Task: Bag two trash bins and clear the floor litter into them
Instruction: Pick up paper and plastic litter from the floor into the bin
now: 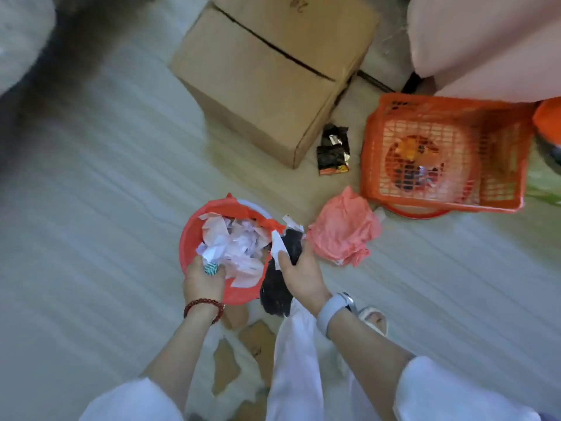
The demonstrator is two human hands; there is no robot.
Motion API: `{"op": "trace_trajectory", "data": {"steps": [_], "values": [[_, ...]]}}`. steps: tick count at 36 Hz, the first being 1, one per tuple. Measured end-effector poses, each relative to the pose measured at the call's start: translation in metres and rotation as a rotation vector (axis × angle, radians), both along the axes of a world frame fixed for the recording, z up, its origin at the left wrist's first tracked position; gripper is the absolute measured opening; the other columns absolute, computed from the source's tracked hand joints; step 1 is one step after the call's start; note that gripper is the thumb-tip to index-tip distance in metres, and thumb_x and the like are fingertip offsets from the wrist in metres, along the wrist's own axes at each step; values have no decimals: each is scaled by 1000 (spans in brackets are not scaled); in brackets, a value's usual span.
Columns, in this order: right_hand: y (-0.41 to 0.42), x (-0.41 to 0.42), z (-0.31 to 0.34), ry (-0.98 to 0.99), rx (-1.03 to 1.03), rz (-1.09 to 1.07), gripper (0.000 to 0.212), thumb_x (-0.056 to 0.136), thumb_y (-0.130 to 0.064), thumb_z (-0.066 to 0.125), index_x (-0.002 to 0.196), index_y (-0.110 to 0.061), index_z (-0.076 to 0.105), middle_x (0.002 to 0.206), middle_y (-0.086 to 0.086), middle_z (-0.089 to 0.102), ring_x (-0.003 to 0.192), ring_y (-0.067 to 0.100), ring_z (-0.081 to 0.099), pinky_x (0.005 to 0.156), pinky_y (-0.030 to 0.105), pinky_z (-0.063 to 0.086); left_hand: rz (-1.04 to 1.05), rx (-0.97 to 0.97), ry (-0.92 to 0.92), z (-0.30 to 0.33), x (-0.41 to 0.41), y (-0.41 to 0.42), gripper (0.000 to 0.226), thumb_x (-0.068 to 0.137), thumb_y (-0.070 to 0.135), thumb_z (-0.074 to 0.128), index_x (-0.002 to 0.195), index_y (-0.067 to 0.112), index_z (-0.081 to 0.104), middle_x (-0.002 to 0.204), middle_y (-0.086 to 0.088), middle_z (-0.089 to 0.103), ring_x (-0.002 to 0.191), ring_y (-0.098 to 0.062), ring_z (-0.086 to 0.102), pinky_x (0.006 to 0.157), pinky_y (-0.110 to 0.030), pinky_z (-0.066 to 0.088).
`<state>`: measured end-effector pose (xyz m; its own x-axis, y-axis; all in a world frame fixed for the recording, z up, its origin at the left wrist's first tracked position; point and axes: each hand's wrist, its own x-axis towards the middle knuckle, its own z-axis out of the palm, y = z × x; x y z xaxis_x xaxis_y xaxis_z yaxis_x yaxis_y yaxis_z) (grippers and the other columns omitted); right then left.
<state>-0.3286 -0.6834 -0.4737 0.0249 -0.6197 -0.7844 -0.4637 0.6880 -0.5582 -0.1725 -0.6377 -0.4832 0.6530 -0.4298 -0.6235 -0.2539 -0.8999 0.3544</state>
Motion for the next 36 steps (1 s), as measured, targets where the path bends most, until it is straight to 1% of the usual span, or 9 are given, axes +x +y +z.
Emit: {"op": "trace_trajectory", "data": {"steps": [3,6,11,15,20,24,29,33,36], "values": [[-4,51,-42,-15,40,46,32,89,-23,51,115,-5,44,97,8,56,98,33,57,86,40,46,58,6,73,-40,25,-1,33,82,8,62,113,0,52,101,-17,57,95,-33,55,74,-29,38],[-5,84,-81,-12,92,70,37,88,-19,56,122,-7,45,105,6,58,98,26,56,82,28,42,96,-5,205,-81,42,2,49,77,12,69,122,6,49,117,-11,56,107,-28,54,89,-32,43],[-5,105,-122,51,171,169,59,81,-8,60,135,-10,37,130,10,50,119,27,49,98,33,40,103,18,265,-118,56,9,91,49,46,69,132,25,40,132,-6,49,117,-26,51,96,-44,45],[-12,92,-121,149,101,313,56,83,-7,51,137,-13,37,129,11,50,115,30,52,98,38,44,71,-28,202,-111,57,15,65,62,37,58,122,17,47,128,-11,52,118,-31,48,97,-47,42],[-20,55,-96,223,59,489,26,86,-2,41,106,-16,48,80,-4,51,69,16,49,54,17,36,3,-12,144,-87,42,28,43,83,16,57,125,13,49,131,-10,46,124,-27,39,100,-36,34],[-24,7,-70,338,141,507,42,92,-8,43,134,-11,39,129,11,50,115,28,51,91,31,43,-16,-43,180,-66,13,26,34,82,7,55,116,7,54,124,-13,46,114,-28,46,93,-32,36],[-31,-55,-67,455,165,424,47,89,-10,48,135,-17,41,133,16,46,115,31,51,94,33,43,-79,-155,300,-55,-38,5,31,82,1,51,112,7,56,117,-10,51,98,-26,57,89,-35,46],[-40,-101,-96,492,190,342,54,87,-23,55,138,-25,36,137,17,37,111,39,52,96,50,44,-184,-152,433,-81,-81,-9,32,84,3,50,116,8,53,117,-9,55,103,-25,55,92,-35,43],[-49,-132,-136,503,229,248,69,87,-31,59,144,-28,22,142,16,25,118,40,45,96,46,43,-232,-92,489,-114,-113,-15,39,87,9,49,126,13,46,126,-8,49,105,-27,55,94,-37,42]]}}
